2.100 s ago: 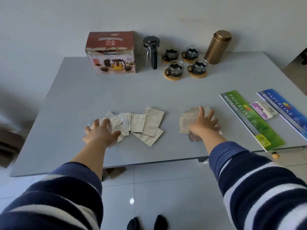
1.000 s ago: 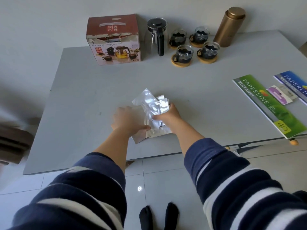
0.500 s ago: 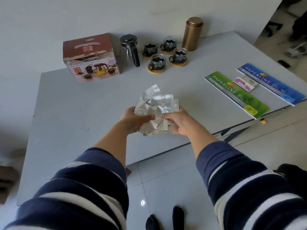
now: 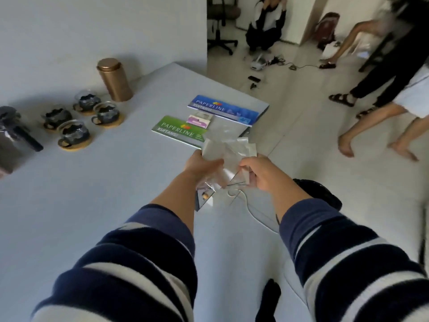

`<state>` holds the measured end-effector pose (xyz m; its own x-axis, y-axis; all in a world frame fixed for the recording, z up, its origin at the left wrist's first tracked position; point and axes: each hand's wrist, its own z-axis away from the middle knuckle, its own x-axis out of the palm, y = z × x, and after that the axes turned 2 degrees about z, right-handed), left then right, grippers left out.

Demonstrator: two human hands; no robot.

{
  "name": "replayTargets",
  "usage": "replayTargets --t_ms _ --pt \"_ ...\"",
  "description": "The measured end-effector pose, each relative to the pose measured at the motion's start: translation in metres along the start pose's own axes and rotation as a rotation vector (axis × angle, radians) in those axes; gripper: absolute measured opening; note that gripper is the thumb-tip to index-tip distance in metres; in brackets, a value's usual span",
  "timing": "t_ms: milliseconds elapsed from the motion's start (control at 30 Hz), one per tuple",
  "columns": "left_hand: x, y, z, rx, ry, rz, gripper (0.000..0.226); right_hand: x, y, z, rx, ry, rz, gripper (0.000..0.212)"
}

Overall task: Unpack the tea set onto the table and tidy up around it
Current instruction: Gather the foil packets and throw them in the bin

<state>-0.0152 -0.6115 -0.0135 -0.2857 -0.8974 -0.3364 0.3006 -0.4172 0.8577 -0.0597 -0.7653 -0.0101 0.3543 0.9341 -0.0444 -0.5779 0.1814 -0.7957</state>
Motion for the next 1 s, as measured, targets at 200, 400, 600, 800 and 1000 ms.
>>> replayTargets --t_ms 200,400,600,800,1000 --pt "0.15 0.045 -0.039 0.029 -0.196 -0.114 0.05 -0.147 0.008 -0.044 -0.014 0.233 -0.017 0.022" --pt "0.284 0.059 -0.079 0.0 -0.342 -0.276 0.047 -0.268 0.019 -0.092 0.002 0.401 -0.019 0.048" --pt "0.39 0.062 -0.116 -0.013 -0.385 -0.374 0.045 -0.35 0.043 -0.155 0.034 0.511 0.04 0.051" --pt "0.453 0.051 -0.146 -0.006 -0.497 -0.445 0.104 -0.401 0.07 -0.205 0.217 0.389 0.273 0.095" --pt "0.466 0.048 -0.157 0.012 -0.527 -0.588 0.091 -0.411 0.081 -0.221 0.242 0.333 0.454 0.068"
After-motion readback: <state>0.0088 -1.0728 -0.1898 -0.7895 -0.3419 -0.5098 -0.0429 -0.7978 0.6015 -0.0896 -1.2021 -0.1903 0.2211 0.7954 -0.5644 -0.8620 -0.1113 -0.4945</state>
